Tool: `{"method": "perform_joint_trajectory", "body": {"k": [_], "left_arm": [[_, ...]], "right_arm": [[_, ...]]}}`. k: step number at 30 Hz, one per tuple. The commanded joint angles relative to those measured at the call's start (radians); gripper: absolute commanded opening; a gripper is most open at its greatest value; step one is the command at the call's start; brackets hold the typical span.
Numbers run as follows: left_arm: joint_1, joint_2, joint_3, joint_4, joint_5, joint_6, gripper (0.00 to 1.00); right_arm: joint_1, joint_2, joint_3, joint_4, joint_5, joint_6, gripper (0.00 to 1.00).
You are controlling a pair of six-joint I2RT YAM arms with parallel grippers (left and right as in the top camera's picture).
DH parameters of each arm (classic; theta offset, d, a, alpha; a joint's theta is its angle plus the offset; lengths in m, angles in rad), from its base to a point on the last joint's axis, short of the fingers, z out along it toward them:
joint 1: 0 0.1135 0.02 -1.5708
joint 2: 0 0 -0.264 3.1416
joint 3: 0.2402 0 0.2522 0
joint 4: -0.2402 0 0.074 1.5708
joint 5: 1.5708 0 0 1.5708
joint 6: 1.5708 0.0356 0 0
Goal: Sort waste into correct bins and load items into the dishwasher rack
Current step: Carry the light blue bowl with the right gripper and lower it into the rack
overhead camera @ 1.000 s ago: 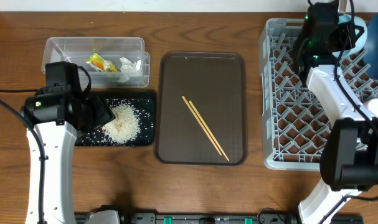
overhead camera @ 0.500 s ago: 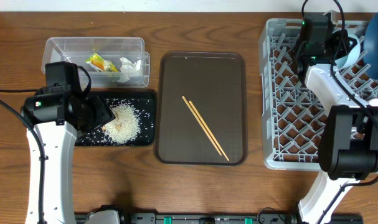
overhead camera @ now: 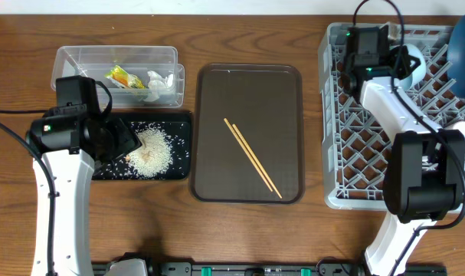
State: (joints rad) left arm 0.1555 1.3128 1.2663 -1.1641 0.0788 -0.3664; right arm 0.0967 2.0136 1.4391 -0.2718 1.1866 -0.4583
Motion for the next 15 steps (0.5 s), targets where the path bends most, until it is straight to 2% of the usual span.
{"method": "perform_joint_trajectory", "body": {"k": [1,4,6,8,9,15], "left_arm": [[0.003,0.000,-0.002,-0.002,-0.008,-0.006,0.68],[0.003,0.000,-0.002,-0.002,-0.008,-0.006,0.68],[0.003,0.000,-0.002,-0.002,-0.008,-0.006,0.68],[0.003,0.000,-0.002,-0.003,-0.008,-0.006,0.68],[0.003,0.000,-0.002,-0.006,-0.008,-0.006,0.68],[0.003,0.000,-0.002,-0.009,-0.008,-0.006,0.68]], "right_arm": [[0.018,0.029,-0.020,-0.081,-0.050,0.111,0.07],[0.028,0.029,-0.020,-0.136,-0.050,0.155,0.21],[0.033,0.027,-0.020,-0.145,-0.050,0.190,0.47],[0.037,0.020,-0.020,-0.143,-0.063,0.204,0.68],[0.041,0.014,-0.020,-0.144,-0.086,0.204,0.73],[0.048,-0.104,-0.020,-0.144,-0.313,0.245,0.81]]}}
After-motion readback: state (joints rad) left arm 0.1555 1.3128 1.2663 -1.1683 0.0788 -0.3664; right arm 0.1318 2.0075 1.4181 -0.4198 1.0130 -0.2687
